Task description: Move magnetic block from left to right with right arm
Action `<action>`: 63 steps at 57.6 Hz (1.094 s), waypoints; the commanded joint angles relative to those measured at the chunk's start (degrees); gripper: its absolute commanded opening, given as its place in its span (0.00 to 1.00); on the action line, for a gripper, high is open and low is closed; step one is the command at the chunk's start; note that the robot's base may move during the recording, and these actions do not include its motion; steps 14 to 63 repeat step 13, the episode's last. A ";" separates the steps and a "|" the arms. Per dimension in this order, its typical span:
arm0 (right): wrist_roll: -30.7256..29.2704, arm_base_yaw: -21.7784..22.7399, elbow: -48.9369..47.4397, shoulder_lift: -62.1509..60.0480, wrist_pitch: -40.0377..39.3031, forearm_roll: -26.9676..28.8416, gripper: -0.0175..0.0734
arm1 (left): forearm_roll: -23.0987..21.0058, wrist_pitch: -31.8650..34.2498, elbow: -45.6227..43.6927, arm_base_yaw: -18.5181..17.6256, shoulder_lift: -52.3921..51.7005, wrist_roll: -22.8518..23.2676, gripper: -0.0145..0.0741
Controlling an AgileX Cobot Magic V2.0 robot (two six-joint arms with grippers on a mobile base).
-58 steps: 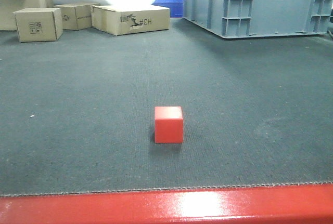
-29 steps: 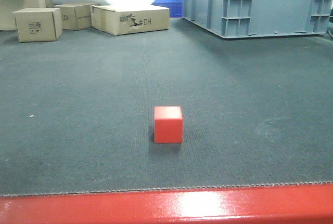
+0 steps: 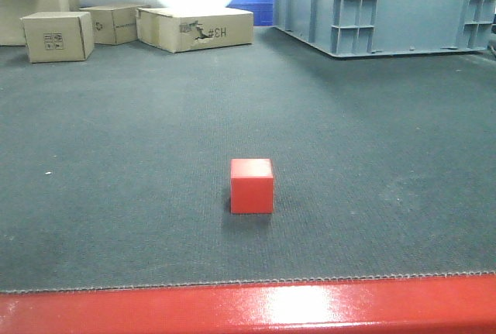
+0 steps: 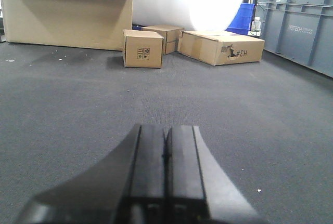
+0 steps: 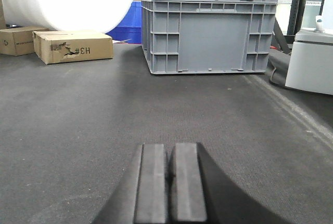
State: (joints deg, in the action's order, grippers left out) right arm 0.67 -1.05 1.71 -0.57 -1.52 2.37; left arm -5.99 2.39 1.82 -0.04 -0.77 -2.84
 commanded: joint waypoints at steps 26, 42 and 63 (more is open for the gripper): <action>-0.36 0.39 0.05 -1.23 -4.74 -0.57 0.27 | -0.27 5.20 0.54 -0.30 -0.54 -0.14 0.02; -0.36 0.39 0.05 -1.23 -4.74 -0.57 0.27 | -0.27 5.20 0.54 -0.30 -0.54 -0.14 0.02; -0.36 0.39 0.05 -1.23 -4.74 -0.57 0.27 | -0.27 5.20 0.54 -0.30 -0.54 -0.14 0.02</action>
